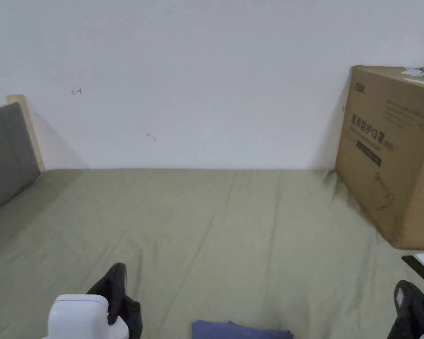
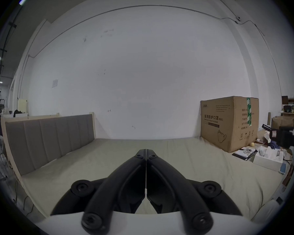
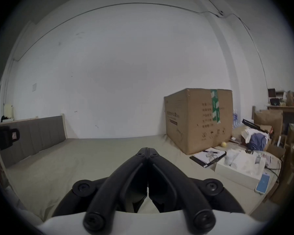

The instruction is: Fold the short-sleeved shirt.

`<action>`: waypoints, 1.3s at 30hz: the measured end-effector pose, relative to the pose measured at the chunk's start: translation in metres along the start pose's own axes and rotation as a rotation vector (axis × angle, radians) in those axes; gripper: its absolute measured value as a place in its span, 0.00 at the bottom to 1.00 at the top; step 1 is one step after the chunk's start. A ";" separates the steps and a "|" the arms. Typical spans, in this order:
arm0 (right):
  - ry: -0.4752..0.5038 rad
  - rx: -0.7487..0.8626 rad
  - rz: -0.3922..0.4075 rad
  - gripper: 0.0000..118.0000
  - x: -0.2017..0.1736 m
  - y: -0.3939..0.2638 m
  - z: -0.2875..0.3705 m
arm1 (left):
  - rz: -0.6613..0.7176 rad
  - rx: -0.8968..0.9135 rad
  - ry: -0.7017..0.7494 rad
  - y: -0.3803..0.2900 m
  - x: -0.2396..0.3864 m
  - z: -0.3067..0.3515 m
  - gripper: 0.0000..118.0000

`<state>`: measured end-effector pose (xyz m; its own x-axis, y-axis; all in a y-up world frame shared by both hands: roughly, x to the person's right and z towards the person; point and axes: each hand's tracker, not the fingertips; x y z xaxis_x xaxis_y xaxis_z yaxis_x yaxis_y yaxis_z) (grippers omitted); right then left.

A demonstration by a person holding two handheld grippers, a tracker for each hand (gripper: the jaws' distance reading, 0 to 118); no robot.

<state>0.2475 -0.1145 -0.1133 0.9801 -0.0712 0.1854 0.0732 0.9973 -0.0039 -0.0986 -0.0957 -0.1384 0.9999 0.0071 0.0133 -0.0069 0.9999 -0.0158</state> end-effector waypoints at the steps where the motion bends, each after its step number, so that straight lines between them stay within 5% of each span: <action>1: 0.003 -0.003 0.009 0.00 0.003 0.000 0.001 | 0.011 -0.004 -0.004 -0.001 -0.001 0.000 0.00; 3: -0.027 -0.010 0.058 0.00 0.006 0.000 0.001 | 0.016 -0.002 -0.005 -0.002 -0.001 0.001 0.00; 11: -0.077 -0.021 0.035 0.00 0.008 0.008 -0.009 | -0.002 0.000 0.042 -0.005 -0.001 -0.003 0.00; 14: -0.010 -0.066 0.015 0.00 0.007 0.013 -0.026 | 0.019 -0.020 0.030 0.002 -0.009 -0.008 0.00; 16: 0.122 -0.183 0.039 0.00 0.002 0.006 -0.050 | 0.047 -0.078 -0.009 0.001 -0.018 -0.012 0.00; 20: 0.436 -0.750 0.054 0.00 -0.021 -0.052 -0.120 | 0.185 -0.287 -0.138 -0.016 -0.037 -0.032 0.00; 22: 0.519 -0.836 0.006 0.00 -0.029 -0.092 -0.136 | 0.283 -0.395 -0.183 -0.031 -0.042 -0.045 0.00; 25: 0.517 -0.998 0.024 0.00 -0.041 -0.136 -0.158 | 0.325 -0.556 -0.182 -0.053 -0.049 -0.072 0.00; 28: 0.460 -1.063 0.166 0.00 -0.051 -0.168 -0.162 | 0.436 -0.676 -0.241 -0.073 -0.060 -0.101 0.00; 32: 0.431 -1.092 0.010 0.00 -0.048 -0.169 -0.168 | 0.723 -0.900 -0.393 -0.116 -0.083 -0.148 0.01; 34: 0.425 -1.105 -0.042 0.00 -0.042 -0.168 -0.169 | 0.823 -0.987 -0.475 -0.143 -0.090 -0.169 0.17; 37: 0.440 -1.094 -0.057 0.00 -0.037 -0.169 -0.168 | 0.928 -1.077 -0.639 -0.183 -0.091 -0.193 0.82; 38: 0.444 -1.087 -0.063 0.00 -0.035 -0.170 -0.166 | 0.979 -1.121 -0.731 -0.198 -0.088 -0.201 0.97; 39: 0.446 -1.083 -0.066 0.00 -0.035 -0.170 -0.165 | 1.010 -1.165 -0.764 -0.209 -0.083 -0.205 1.00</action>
<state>0.2316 -0.2846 -0.2816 0.9308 -0.3364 -0.1433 0.0347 0.4715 -0.8812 -0.1773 -0.3080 -0.3407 0.3712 0.9282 -0.0271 -0.2222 0.0605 -0.9731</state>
